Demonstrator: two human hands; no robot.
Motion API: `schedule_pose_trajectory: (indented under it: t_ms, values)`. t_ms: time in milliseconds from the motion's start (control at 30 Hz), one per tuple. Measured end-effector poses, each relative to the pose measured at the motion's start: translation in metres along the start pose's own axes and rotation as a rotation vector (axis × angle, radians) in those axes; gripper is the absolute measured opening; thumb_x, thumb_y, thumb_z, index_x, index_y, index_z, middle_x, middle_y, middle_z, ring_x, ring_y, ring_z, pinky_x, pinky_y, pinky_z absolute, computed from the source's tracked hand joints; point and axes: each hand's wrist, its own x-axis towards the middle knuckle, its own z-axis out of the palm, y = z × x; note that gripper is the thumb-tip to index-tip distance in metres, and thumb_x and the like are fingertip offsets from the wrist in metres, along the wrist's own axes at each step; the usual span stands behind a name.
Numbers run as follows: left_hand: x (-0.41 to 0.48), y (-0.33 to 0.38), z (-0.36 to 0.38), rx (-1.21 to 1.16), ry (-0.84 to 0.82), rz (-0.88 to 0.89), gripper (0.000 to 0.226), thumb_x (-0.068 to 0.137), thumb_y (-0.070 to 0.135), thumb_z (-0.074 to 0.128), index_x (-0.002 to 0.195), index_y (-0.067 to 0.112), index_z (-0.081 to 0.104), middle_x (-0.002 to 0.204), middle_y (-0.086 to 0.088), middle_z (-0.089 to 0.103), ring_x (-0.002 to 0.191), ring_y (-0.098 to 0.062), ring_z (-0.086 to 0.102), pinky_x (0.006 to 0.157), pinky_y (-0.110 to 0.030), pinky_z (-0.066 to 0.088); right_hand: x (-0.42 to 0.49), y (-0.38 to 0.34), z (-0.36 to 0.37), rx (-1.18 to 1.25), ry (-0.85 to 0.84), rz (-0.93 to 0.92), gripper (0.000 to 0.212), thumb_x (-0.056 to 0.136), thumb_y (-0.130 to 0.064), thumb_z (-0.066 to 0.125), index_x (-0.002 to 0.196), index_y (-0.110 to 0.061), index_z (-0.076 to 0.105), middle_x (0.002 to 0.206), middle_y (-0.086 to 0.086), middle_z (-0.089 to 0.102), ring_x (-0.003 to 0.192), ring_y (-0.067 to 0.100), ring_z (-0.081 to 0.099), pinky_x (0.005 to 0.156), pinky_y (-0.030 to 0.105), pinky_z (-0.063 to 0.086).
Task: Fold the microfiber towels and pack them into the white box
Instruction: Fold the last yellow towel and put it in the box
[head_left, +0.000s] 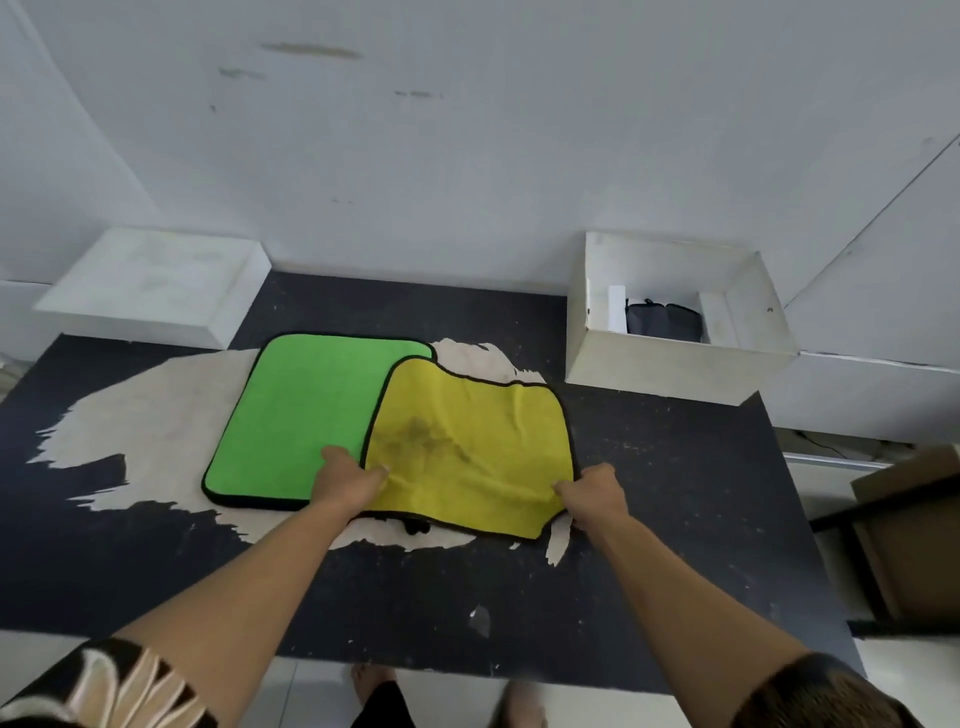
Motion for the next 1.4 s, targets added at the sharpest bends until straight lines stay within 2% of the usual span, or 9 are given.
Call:
schedule_pose_trajectory:
  t_ms: [233,400,500,633,767,867,933,1133,1400]
  values:
    - [-0.011,0.017,0.016,-0.022,-0.038,0.073,0.021,0.098,0.023,0.051,0.095,0.005,0.062,0.093,-0.011,0.064,0.085,-0.028,0.061,0.079,-0.038,0.051,0.003,0.016,-0.027,0.19,0.078,0.138,0.015,0.085,-0.002,0.057,0.092,0.007,0.067,0.085,0.022,0.067,0.065,0.035,0.068,0.058,0.047,0.061]
    - [-0.036,0.027,0.047,0.08,-0.089,0.12,0.027,0.099,0.022,0.049,0.114,0.002,0.058,0.113,-0.014,0.062,0.098,-0.03,0.059,0.071,-0.032,0.043,-0.006,0.055,-0.057,0.176,0.094,0.167,0.014,0.083,0.001,0.055,0.094,0.002,0.064,0.091,0.021,0.064,0.065,0.034,0.068,0.048,0.038,0.059]
    - [-0.052,0.021,0.059,0.188,-0.1,0.098,0.011,0.093,0.015,0.049,0.095,0.006,0.056,0.105,-0.017,0.065,0.082,-0.026,0.06,0.066,-0.034,0.045,-0.011,0.068,-0.07,0.011,0.011,0.179,0.017,0.084,-0.004,0.054,0.097,0.0,0.064,0.091,0.017,0.064,0.069,0.032,0.067,0.039,0.028,0.052]
    - [-0.071,0.013,0.062,0.451,-0.159,0.079,0.009,0.088,0.012,0.052,0.079,0.014,0.053,0.074,-0.007,0.069,0.069,-0.021,0.069,0.059,-0.032,0.052,-0.014,0.071,-0.079,-0.266,-0.023,0.178,0.025,0.084,-0.01,0.052,0.105,-0.003,0.062,0.089,0.013,0.067,0.069,0.028,0.07,0.057,0.031,0.058]
    - [-0.08,0.028,0.062,0.845,0.086,0.187,0.008,0.085,0.016,0.058,0.089,0.016,0.064,0.076,0.003,0.062,0.067,-0.014,0.059,0.051,-0.027,0.042,-0.013,0.064,-0.074,-0.497,0.187,0.002,0.056,0.088,-0.027,0.056,0.136,-0.007,0.037,0.14,0.019,0.039,0.125,0.037,0.042,0.092,0.043,0.046]
    - [-0.07,0.045,0.075,0.791,0.215,0.584,0.056,0.092,0.039,0.061,0.14,0.017,0.043,0.134,-0.012,0.052,0.118,-0.029,0.052,0.092,-0.041,0.048,-0.012,0.052,-0.051,-0.583,0.157,-0.363,0.074,0.092,-0.047,0.054,0.149,-0.02,0.017,0.16,0.017,0.006,0.146,0.038,0.011,0.113,0.054,0.026]
    - [-0.064,0.054,0.083,0.87,0.054,0.705,0.083,0.09,0.053,0.058,0.155,0.026,0.013,0.162,-0.014,0.013,0.147,-0.035,0.018,0.116,-0.049,0.024,-0.01,0.049,-0.032,-0.663,0.046,-0.5,0.079,0.094,-0.058,0.046,0.154,-0.029,0.003,0.162,0.012,-0.013,0.149,0.036,-0.008,0.116,0.06,0.012]
    - [-0.037,0.037,0.107,1.147,-0.214,0.582,0.111,0.079,0.083,0.04,0.146,0.03,-0.031,0.15,-0.019,-0.04,0.143,-0.039,-0.025,0.117,-0.054,-0.007,0.01,0.074,-0.016,-0.86,-0.068,-0.512,0.086,0.088,-0.078,0.018,0.151,-0.036,-0.022,0.155,0.01,-0.037,0.144,0.032,-0.031,0.115,0.067,-0.001]
    - [-0.025,0.059,0.114,1.103,-0.196,0.578,0.117,0.072,0.09,0.036,0.148,0.03,-0.029,0.149,-0.018,-0.041,0.141,-0.039,-0.029,0.117,-0.059,-0.008,0.034,0.058,-0.044,-0.866,-0.075,-0.408,0.114,0.072,-0.087,0.045,0.153,-0.033,-0.013,0.159,0.011,-0.029,0.147,0.037,-0.021,0.112,0.069,-0.001]
